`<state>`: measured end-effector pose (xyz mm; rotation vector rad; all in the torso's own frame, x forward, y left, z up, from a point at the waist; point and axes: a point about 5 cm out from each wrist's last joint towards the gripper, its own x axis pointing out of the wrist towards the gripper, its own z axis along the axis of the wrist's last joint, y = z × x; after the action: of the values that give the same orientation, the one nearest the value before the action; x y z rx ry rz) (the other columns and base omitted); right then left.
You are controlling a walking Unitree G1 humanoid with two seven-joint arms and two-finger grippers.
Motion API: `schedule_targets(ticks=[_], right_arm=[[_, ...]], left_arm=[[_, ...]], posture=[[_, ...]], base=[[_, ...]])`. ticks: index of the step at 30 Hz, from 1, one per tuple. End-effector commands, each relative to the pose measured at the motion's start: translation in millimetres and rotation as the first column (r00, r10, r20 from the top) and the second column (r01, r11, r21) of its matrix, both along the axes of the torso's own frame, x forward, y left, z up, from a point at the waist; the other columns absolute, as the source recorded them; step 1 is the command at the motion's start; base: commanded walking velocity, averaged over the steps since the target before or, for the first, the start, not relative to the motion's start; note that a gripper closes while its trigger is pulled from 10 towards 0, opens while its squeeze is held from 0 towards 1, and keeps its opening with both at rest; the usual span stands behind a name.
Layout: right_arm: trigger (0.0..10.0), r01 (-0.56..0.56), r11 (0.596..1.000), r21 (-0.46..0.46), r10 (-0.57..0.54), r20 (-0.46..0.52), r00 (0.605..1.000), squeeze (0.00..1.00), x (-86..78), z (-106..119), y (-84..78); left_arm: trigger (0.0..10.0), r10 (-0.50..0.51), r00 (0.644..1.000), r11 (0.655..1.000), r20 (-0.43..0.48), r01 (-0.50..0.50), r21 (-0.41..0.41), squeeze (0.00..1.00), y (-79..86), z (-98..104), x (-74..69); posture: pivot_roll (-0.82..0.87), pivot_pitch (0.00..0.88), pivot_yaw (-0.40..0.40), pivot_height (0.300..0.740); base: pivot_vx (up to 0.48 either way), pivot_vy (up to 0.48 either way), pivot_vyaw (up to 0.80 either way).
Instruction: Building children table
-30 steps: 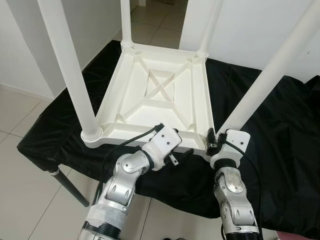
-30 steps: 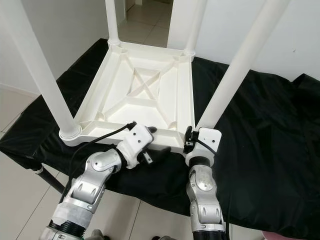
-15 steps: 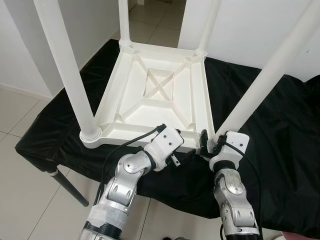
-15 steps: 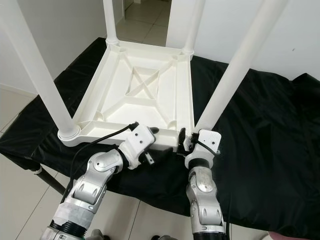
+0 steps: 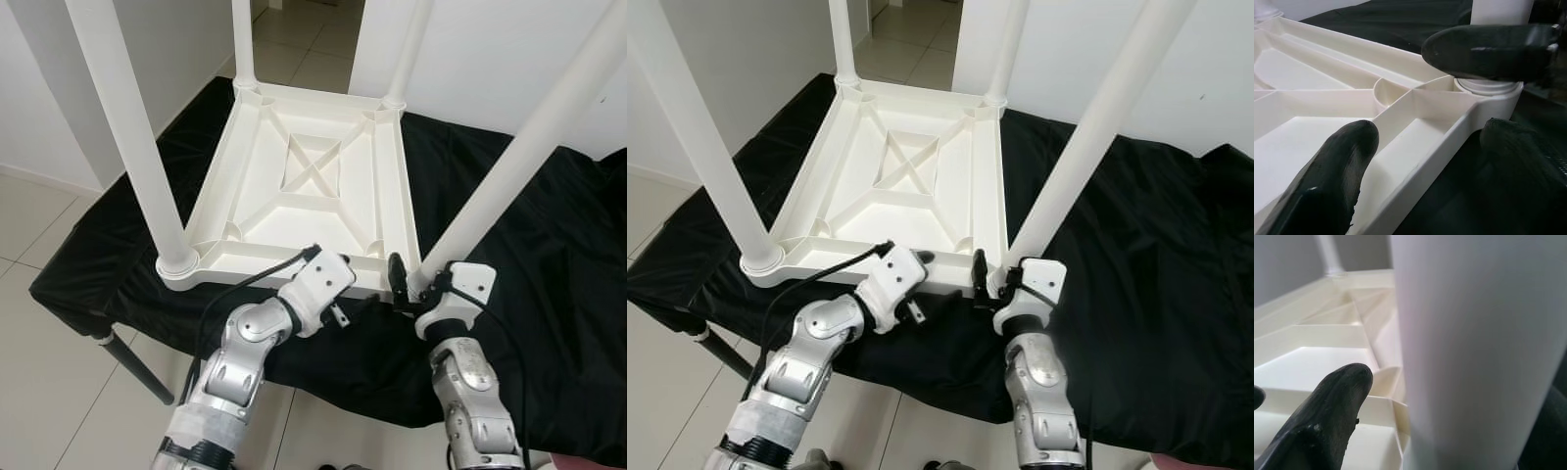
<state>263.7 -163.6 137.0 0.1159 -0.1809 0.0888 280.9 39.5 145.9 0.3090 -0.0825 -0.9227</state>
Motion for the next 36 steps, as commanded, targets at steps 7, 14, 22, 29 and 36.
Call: schedule_targets(ticks=[7, 14, 22, 29, 36], right_arm=[[10.0, -0.115, 0.990, -0.082, 0.118, 0.041, 0.992, 0.00, 1.0, 5.1, -19.9], [0.0, -0.205, 0.967, -0.151, 0.209, 0.011, 0.978, 0.00, 8.4, 5.9, -26.2], [0.0, -0.234, 0.959, -0.162, 0.233, -0.026, 0.972, 0.00, 7.4, -1.3, -28.1], [0.0, -0.229, 0.966, -0.121, 0.226, -0.032, 0.974, 0.00, 7.0, -3.3, -30.4], [10.0, -0.153, 0.987, -0.056, 0.153, -0.011, 0.988, 0.00, 7.9, 4.6, -28.7]], left_arm=[[10.0, -0.001, 1.000, 1.000, -0.013, 0.001, -0.024, 0.00, 0.8, -0.5, -4.5], [10.0, -0.008, 1.000, 1.000, -0.012, 0.008, -0.021, 0.00, -0.9, -0.2, -5.3], [10.0, 0.000, 1.000, 1.000, -0.009, 0.000, -0.014, 0.00, 0.2, -0.4, -5.9], [10.0, -0.001, 1.000, 1.000, -0.010, 0.001, -0.013, 0.00, -0.1, -0.6, -6.9], [10.0, -0.005, 1.000, 1.000, -0.007, 0.005, -0.011, 0.00, -0.8, 0.2, -5.4]], posture=[[0.05, 0.076, -0.058, 0.740], [0.05, 0.075, -0.062, 0.740], [0.06, 0.075, -0.063, 0.740], [0.06, 0.073, -0.060, 0.740], [0.05, 0.072, -0.055, 0.740]], base=[[0.000, 0.000, 0.00], [0.000, 0.000, 0.00], [0.000, 0.000, 0.00], [0.000, 0.000, 0.00], [0.000, 0.000, 0.00]])
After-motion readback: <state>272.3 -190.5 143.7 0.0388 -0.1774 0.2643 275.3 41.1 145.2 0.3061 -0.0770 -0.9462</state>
